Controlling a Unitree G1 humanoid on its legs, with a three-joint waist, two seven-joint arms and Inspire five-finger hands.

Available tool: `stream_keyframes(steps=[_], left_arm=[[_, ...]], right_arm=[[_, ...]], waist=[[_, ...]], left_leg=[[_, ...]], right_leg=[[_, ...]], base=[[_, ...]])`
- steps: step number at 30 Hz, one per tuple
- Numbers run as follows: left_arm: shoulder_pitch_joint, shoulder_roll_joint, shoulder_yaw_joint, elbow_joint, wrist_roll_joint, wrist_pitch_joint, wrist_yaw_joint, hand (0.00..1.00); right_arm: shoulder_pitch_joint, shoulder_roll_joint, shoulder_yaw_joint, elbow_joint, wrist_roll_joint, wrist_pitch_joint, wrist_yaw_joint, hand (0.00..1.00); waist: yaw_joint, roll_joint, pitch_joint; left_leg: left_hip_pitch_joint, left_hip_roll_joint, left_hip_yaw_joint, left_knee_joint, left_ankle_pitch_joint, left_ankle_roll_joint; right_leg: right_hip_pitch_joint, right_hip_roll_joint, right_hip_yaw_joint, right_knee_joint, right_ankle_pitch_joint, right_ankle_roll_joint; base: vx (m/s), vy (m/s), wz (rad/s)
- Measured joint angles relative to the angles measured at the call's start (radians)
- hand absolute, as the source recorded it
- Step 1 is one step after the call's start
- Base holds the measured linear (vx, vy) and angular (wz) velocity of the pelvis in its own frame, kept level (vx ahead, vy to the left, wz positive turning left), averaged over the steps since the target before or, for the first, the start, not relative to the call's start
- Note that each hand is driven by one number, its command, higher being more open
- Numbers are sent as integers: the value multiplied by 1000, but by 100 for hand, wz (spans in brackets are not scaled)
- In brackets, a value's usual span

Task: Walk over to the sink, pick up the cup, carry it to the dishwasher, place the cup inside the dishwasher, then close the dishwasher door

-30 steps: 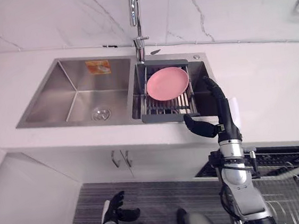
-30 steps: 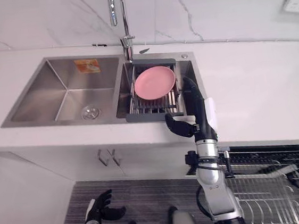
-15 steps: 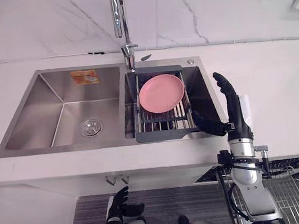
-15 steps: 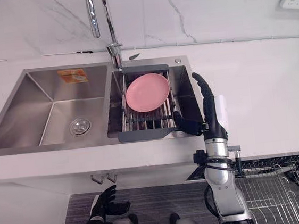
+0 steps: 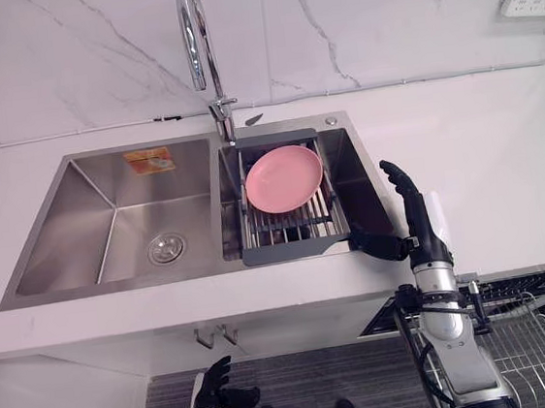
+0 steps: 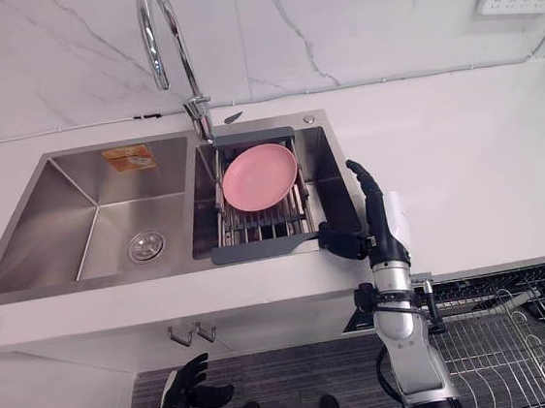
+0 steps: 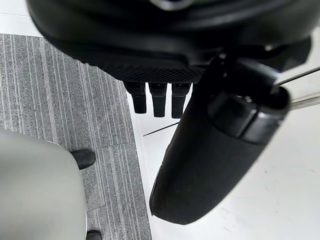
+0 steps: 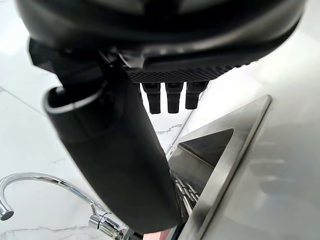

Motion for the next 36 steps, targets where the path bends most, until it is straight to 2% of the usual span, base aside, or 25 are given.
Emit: stream_keyframes(steps=[7, 13, 19, 29, 36], left_arm=[[3, -5, 20, 7, -1, 17, -1, 90], [2, -13, 49, 28, -21, 30, -1, 90], [2, -15, 55, 29, -22, 32, -2, 90], [2, -18, 65, 27, -22, 30, -16, 90], [2, -15, 64, 24, -22, 26, -21, 90]], right_arm=[[24, 29, -2, 84, 0, 21, -1, 90], [24, 44, -10, 91, -31, 53, -2, 90], [20, 45, -43, 84, -70, 56, -5, 90], [-49, -61, -29, 79, -86, 56, -4, 90], [-141, -147, 60, 107, -98, 55, 11, 90]], waist=[[0, -4, -7], [4, -16, -19], [19, -19, -20], [26, -20, -20], [29, -26, -19]], left_leg=[[59, 5, 12, -35, 4, -3], [104, 8, 13, -77, 20, -6], [108, 7, 5, -96, 30, -10], [90, 5, -3, -100, 34, -5], [79, 5, -13, -100, 35, -4]], right_leg=[[45, -3, 0, -11, 0, 1], [75, -2, -9, -13, -1, 2], [75, -3, -23, -13, -3, 5], [66, -5, -35, -19, -5, 7], [63, -7, -57, -19, -5, 7]], base=[[3, -2, -2], [-5, -7, 2], [-17, -5, 5], [1, -4, 2], [16, -10, 6]])
